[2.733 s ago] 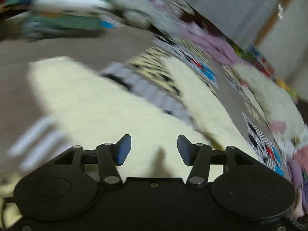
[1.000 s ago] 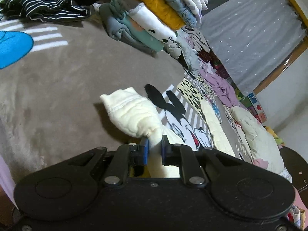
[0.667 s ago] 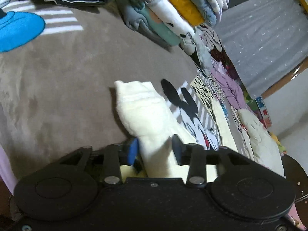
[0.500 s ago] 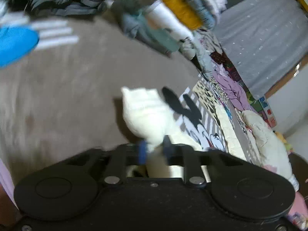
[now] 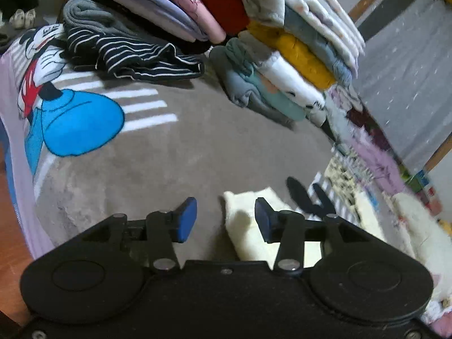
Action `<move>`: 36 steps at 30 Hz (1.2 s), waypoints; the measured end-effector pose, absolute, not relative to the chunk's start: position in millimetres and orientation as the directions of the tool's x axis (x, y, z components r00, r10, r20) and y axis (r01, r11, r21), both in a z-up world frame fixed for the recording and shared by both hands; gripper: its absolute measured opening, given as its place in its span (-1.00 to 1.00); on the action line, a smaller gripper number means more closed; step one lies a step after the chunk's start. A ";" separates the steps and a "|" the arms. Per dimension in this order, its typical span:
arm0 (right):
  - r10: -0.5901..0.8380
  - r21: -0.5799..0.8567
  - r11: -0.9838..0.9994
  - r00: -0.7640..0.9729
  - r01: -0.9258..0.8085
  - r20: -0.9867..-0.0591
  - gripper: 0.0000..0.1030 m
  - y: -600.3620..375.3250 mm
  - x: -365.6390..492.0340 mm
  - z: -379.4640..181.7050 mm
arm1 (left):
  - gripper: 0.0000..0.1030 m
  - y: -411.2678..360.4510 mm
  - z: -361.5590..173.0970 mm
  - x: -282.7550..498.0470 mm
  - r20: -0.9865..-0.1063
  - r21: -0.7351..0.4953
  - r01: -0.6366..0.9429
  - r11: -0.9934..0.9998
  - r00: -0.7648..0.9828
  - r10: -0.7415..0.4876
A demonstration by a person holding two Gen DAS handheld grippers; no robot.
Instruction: Fold clothes
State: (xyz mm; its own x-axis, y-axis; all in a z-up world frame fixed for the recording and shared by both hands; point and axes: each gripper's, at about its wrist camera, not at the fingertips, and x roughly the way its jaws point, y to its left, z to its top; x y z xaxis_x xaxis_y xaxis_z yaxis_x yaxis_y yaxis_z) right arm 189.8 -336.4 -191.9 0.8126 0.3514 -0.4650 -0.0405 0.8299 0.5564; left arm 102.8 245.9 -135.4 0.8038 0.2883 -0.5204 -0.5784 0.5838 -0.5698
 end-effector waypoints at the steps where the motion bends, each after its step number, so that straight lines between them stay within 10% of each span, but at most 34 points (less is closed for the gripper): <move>1: 0.344 0.520 0.852 0.817 -0.063 -0.463 -0.64 -332.9 187.7 -187.9 | -0.16 245.3 -130.9 101.3 -0.509 -0.563 -0.569 0.599 0.810 0.291; 23: 0.275 -0.438 0.738 0.821 -0.514 -0.501 -0.25 -226.2 122.6 -174.9 | -0.03 233.0 -131.7 93.9 -0.592 -0.652 -0.532 0.541 0.802 0.075; 36: 0.253 -0.504 0.692 0.828 -0.516 -0.500 0.00 -225.3 119.9 -189.1 | 0.00 234.5 -149.0 97.3 -0.574 -0.714 -0.522 0.466 0.818 0.038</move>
